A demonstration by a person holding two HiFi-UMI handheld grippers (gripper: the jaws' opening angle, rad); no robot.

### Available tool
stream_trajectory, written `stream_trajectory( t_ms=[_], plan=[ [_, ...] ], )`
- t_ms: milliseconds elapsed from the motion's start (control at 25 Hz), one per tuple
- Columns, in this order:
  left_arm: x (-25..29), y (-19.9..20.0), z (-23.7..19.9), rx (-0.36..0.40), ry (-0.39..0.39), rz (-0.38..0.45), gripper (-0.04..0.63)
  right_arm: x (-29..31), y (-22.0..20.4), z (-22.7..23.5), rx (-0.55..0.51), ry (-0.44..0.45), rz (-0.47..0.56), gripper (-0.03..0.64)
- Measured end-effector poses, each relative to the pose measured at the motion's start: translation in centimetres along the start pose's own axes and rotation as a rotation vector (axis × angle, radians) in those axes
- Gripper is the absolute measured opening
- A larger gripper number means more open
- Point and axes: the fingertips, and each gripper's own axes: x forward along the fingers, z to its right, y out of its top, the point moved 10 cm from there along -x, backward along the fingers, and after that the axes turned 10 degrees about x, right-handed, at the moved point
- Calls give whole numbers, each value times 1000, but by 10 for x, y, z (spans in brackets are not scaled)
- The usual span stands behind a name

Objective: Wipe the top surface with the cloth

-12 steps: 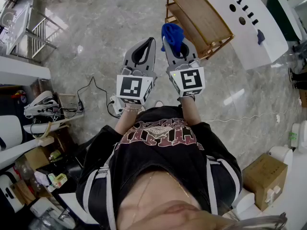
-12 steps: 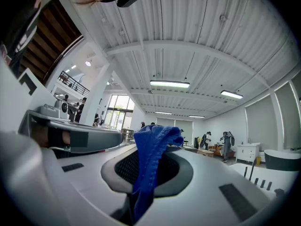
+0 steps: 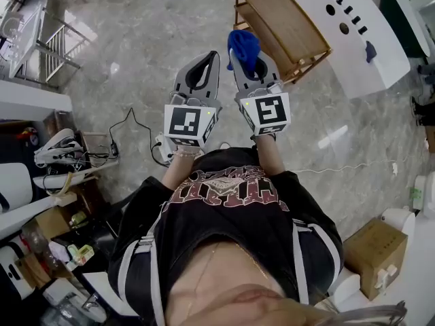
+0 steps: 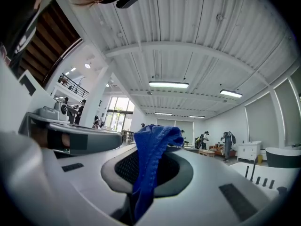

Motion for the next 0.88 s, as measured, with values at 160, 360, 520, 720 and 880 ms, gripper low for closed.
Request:
stream_trajectory(
  t_ms=[160,360,520,720,880],
  plan=[
    [9,-2,6,15,6,-13,49,-2,-3,12,10,-1,-13,55],
    [19,-11,1,-4,-1,-49,49,4,-12,22,30,-10,-30,55],
    [36,-18,-13,8,-1,-49,49,22,-19,29,29,-10,-49,55],
    [72,-30,-44,4,-26,-41,49,61,-21,42,15,-42,-49,55],
    [106,-36,-77,1,-76,-28,49,101,-20,53,1,-77,-42,55]
  ],
)
